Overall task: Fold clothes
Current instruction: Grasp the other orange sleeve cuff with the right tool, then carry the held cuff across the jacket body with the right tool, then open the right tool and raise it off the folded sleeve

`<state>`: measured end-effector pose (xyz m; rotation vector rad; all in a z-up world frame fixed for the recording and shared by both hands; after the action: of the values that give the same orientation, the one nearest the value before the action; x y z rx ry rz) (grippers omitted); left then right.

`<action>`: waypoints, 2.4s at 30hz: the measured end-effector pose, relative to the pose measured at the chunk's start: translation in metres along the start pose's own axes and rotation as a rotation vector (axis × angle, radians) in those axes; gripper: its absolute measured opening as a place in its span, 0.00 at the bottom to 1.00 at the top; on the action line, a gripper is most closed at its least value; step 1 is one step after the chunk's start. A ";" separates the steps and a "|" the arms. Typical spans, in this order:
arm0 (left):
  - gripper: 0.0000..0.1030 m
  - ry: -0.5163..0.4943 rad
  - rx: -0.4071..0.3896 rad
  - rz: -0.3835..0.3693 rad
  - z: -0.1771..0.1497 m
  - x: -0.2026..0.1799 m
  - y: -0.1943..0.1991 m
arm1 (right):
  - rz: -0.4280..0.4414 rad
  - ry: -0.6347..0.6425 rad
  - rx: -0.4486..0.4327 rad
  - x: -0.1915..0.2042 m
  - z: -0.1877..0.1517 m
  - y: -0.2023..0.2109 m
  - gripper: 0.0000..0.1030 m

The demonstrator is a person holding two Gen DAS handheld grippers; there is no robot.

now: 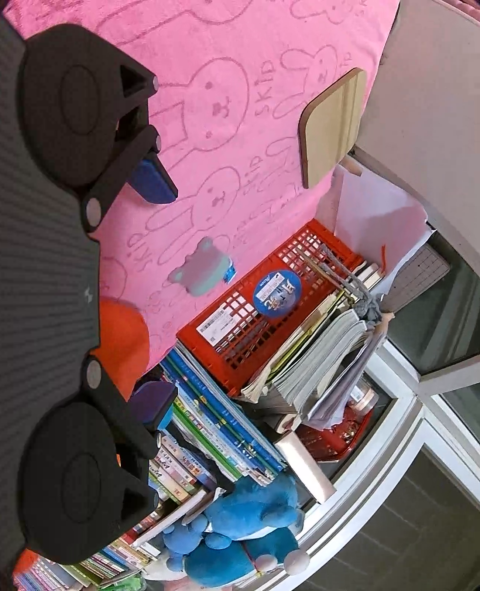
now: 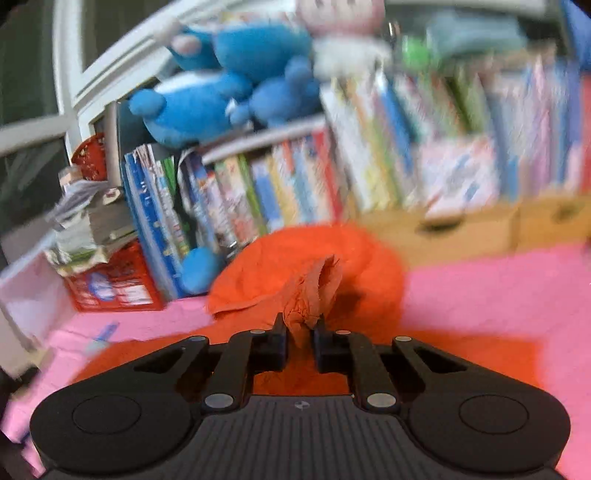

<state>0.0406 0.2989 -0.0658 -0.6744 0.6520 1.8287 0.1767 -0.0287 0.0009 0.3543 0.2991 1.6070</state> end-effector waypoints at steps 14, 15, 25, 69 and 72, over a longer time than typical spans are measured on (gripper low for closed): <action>1.00 -0.190 0.062 -0.040 -0.015 -0.030 -0.008 | -0.327 0.352 -0.040 -0.037 -0.068 0.014 0.17; 1.00 -0.206 0.066 -0.045 -0.016 -0.033 -0.009 | -0.336 0.351 -0.028 -0.039 -0.074 0.011 0.18; 1.00 -0.528 0.118 -0.067 -0.033 -0.088 -0.009 | -0.389 0.376 0.004 -0.036 -0.100 -0.002 0.18; 1.00 -0.772 0.537 0.052 -0.099 -0.081 -0.100 | -0.093 0.801 -0.249 0.110 -0.080 -0.037 0.95; 1.00 -0.785 0.550 0.057 -0.101 -0.081 -0.102 | -0.135 0.796 -0.222 0.094 -0.082 -0.040 0.95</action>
<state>0.1764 0.2088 -0.0912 0.4208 0.5880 1.6686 0.1754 0.0696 -0.0861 -0.4888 0.7203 1.5665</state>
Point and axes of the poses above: each gripper's, at about its wrist camera, not at the fingertips, and y roughly against the way its jaws point, x to its left, z to its top, the point moved 8 cm from there along -y, roughly the way its jaws point, and after that the axes turned 13 degrees about -z, right-handed, at the moved point
